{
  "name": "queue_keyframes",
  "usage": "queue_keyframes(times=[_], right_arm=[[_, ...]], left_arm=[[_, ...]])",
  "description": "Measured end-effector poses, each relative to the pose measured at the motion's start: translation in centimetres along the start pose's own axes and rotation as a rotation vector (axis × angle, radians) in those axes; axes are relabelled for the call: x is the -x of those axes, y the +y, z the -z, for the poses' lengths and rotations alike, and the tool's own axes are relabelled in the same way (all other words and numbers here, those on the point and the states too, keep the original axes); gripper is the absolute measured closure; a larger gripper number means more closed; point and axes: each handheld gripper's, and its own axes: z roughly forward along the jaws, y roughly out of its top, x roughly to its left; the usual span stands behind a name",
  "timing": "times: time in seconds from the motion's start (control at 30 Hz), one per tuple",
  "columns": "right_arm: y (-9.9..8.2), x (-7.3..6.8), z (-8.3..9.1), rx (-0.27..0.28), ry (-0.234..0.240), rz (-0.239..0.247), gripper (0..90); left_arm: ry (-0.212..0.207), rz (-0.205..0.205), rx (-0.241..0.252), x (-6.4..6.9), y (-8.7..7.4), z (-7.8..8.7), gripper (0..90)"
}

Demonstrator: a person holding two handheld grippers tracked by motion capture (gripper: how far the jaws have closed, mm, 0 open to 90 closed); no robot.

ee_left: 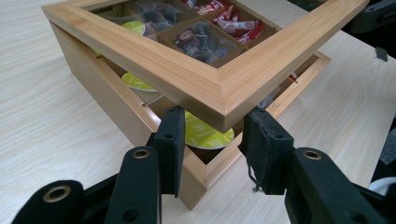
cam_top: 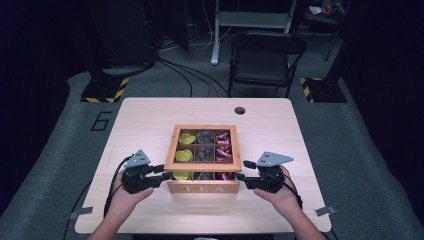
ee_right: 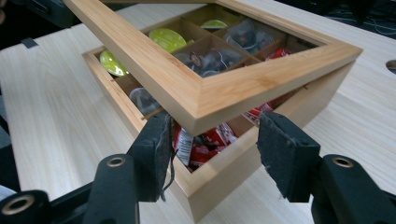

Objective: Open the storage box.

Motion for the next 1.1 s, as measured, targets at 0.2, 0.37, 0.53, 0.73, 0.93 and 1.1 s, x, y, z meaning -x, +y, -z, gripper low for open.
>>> queue_keyframes(times=[0.2, 0.37, 0.53, 0.73, 0.93, 1.1], right_arm=[[0.7, 0.1, 0.1, -0.006, 0.012, 0.019, 47.1], [1.2, 0.2, 0.3, 0.000, 0.011, 0.018, 48.2], [2.3, 0.4, 0.6, 0.006, 0.013, 0.003, 49.7], [3.2, 0.7, 0.9, 0.009, 0.018, -0.005, 49.7], [4.1, 1.1, 1.1, 0.021, 0.028, -0.010, 49.2], [5.0, 1.5, 1.8, 0.055, 0.036, -0.035, 48.8]], left_arm=[[0.034, -0.033, 0.014, 0.0, 0.5, 0.1, 52.9], [0.040, -0.040, 0.034, 0.0, 1.0, 0.2, 50.7], [0.047, -0.050, 0.049, -0.1, 1.9, 0.5, 46.8], [0.070, -0.067, 0.063, -0.3, 2.9, 0.6, 43.2], [0.077, -0.105, 0.075, -0.2, 3.9, 0.9, 43.8], [0.094, -0.132, 0.079, -0.1, 4.8, 1.0, 44.3]])
